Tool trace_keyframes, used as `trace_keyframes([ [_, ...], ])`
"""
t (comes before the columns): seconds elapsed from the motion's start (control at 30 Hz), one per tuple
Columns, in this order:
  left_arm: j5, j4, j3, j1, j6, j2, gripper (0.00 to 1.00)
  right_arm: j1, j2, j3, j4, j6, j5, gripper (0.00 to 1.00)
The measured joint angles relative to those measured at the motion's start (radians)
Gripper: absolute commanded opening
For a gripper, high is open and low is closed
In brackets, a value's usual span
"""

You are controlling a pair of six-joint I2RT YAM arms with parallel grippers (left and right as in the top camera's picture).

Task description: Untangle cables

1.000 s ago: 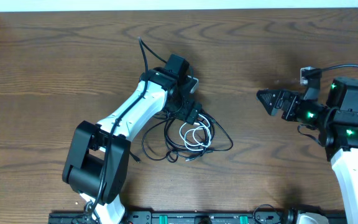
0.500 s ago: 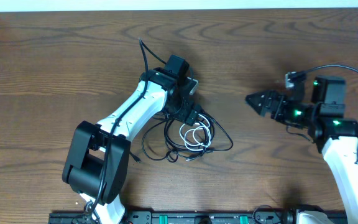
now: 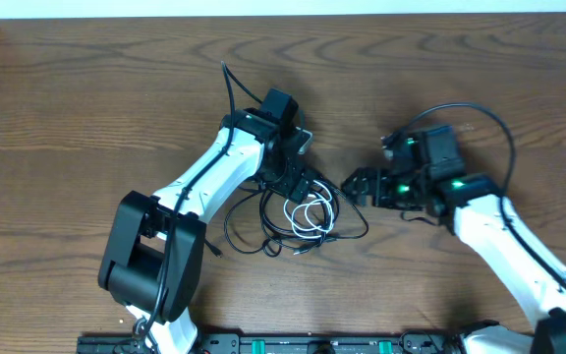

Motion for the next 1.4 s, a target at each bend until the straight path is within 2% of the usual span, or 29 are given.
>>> trace_keyframes([
  [0.2,-0.039,0.002,0.0,0.039,0.003,-0.019,0.97,0.066,0.05,0.0,0.03,-0.002,0.073,0.9],
  [0.33,-0.071,0.002,0.0,0.085,0.003,-0.107,0.97,0.101,0.101,0.0,0.079,-0.003,0.113,0.89],
  [0.5,-0.076,0.002,0.0,0.129,0.003,-0.177,0.97,0.153,0.178,0.002,0.135,-0.005,0.134,0.8],
  [0.67,-0.079,0.001,0.0,0.149,0.003,-0.185,0.98,0.195,0.248,0.002,0.166,-0.007,0.171,0.78],
  [0.87,-0.079,0.002,0.0,0.149,0.003,-0.185,0.98,0.211,0.259,0.012,0.185,-0.011,0.172,0.76],
  [1.17,-0.08,0.024,0.0,0.149,0.003,-0.185,0.98,0.211,0.261,0.012,0.197,-0.031,0.171,0.67],
  [1.4,-0.079,0.047,0.0,0.149,0.003,-0.185,0.97,0.212,0.27,0.012,0.19,-0.074,0.241,0.62],
])
